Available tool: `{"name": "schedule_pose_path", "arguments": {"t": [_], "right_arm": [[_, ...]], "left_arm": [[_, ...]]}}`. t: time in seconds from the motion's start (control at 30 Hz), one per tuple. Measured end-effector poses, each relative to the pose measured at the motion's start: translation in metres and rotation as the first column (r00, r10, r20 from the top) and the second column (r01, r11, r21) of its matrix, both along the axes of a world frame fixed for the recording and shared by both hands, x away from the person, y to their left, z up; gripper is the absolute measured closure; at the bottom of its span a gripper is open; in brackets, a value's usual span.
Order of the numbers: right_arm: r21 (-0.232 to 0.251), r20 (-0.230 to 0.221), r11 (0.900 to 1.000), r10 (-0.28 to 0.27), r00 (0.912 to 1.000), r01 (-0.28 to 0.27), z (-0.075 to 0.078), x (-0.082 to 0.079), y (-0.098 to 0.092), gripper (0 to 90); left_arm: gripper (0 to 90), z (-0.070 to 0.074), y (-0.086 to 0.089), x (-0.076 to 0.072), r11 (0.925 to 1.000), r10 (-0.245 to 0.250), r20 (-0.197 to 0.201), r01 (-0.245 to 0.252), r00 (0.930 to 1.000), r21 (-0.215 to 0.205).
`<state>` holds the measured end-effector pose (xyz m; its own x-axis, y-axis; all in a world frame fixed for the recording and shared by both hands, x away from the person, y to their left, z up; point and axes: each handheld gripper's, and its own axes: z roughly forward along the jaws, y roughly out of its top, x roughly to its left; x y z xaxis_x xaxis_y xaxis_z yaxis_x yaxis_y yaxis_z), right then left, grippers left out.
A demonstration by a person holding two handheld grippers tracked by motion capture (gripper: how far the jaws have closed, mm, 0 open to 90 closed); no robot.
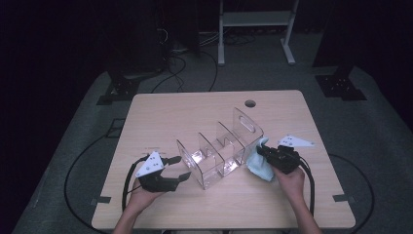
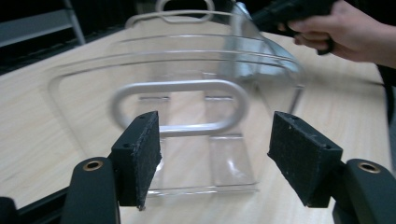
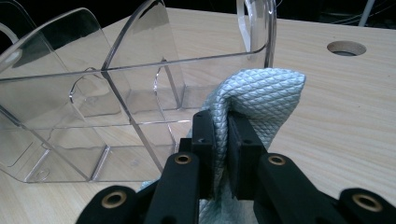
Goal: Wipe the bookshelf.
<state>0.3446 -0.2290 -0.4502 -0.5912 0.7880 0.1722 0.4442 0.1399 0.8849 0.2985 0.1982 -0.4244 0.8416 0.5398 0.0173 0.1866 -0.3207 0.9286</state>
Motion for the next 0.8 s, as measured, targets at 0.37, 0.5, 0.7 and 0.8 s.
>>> {"name": "schedule_pose_path", "arguments": {"t": [0.37,0.5,0.7,0.8], "right_arm": [[-0.002,-0.001,1.0,0.003,1.0,-0.003,0.0,0.001,-0.001,82.2],[-0.003,-0.001,1.0,0.004,1.0,-0.004,0.0,0.002,-0.001,82.2],[-0.004,0.0,1.0,0.006,1.0,-0.006,0.0,0.003,-0.001,82.1],[-0.003,-0.001,1.0,0.006,1.0,-0.006,0.0,0.002,-0.001,82.1]], "left_arm": [[26.1,-0.003,0.011,0.032,0.9947,0.103,-0.018,-0.103,0.9945,0.002],[23.3,-0.008,0.01,0.041,0.991,0.134,-0.037,-0.134,0.9903,0.0],[20.8,-0.012,0.006,0.052,0.9882,0.153,-0.057,-0.153,0.9867,-0.006],[21.0,-0.011,0.002,0.056,0.9867,0.162,-0.055,-0.162,0.9853,-0.011]]}}
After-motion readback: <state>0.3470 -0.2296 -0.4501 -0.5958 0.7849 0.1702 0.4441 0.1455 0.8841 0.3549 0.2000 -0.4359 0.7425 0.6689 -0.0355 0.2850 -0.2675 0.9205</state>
